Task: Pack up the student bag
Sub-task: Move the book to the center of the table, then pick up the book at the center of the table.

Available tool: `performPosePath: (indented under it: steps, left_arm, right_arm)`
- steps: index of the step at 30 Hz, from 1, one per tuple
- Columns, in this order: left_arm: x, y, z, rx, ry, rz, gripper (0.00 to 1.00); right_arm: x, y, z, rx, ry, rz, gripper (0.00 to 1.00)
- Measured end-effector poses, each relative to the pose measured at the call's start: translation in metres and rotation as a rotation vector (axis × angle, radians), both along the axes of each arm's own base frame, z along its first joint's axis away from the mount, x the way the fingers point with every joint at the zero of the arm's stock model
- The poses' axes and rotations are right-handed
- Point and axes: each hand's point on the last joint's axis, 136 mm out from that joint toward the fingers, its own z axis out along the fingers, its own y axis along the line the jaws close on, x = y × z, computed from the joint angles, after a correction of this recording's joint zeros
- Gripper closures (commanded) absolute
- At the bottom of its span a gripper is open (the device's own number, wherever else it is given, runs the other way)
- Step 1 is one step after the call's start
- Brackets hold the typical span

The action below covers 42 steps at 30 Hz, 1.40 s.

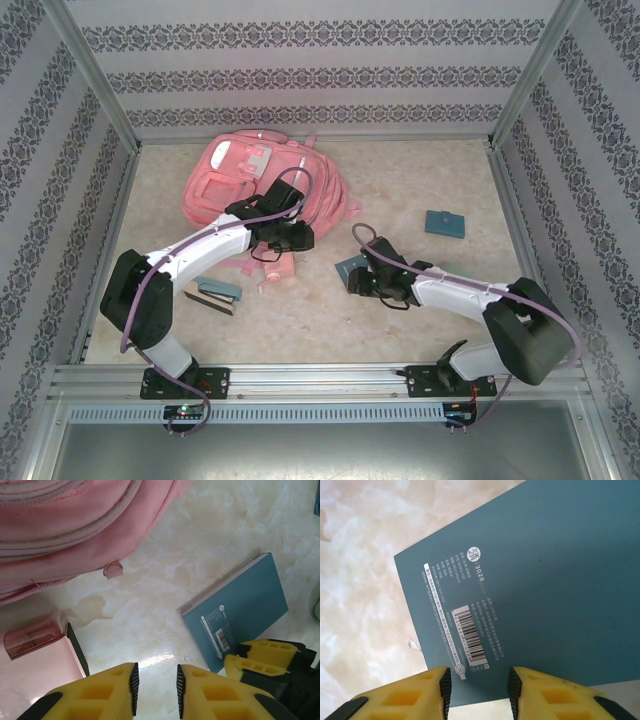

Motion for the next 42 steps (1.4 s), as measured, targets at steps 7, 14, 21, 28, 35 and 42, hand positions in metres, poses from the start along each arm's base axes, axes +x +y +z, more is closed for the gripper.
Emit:
performPosePath:
  steps: [7,14,21,28,35,42]
  left_arm:
    - [-0.002,-0.005,0.000,-0.009,0.001,0.004,0.73]
    - [-0.006,-0.020,0.003,-0.042,0.002,0.002,0.75]
    - [-0.015,-0.044,-0.038,-0.009,0.082,-0.032,0.79]
    - [-0.019,-0.065,-0.077,0.035,0.152,-0.066,0.79]
    - [-0.013,-0.073,-0.091,0.048,0.170,-0.065,0.79]
    - [-0.013,-0.073,-0.102,0.066,0.185,-0.065,0.81]
  right_arm:
    - [0.032,0.020,0.001,0.005,-0.001,-0.012,0.63]
    - [0.049,0.011,0.014,0.008,-0.021,-0.048,0.56]
    - [0.078,-0.039,0.052,0.026,-0.121,-0.153,0.48]
    - [0.088,-0.077,0.026,0.040,-0.063,-0.169,0.46]
    - [0.090,-0.078,-0.004,0.039,0.003,-0.108,0.44]
    - [0.094,-0.074,-0.005,0.047,0.029,-0.082,0.43]
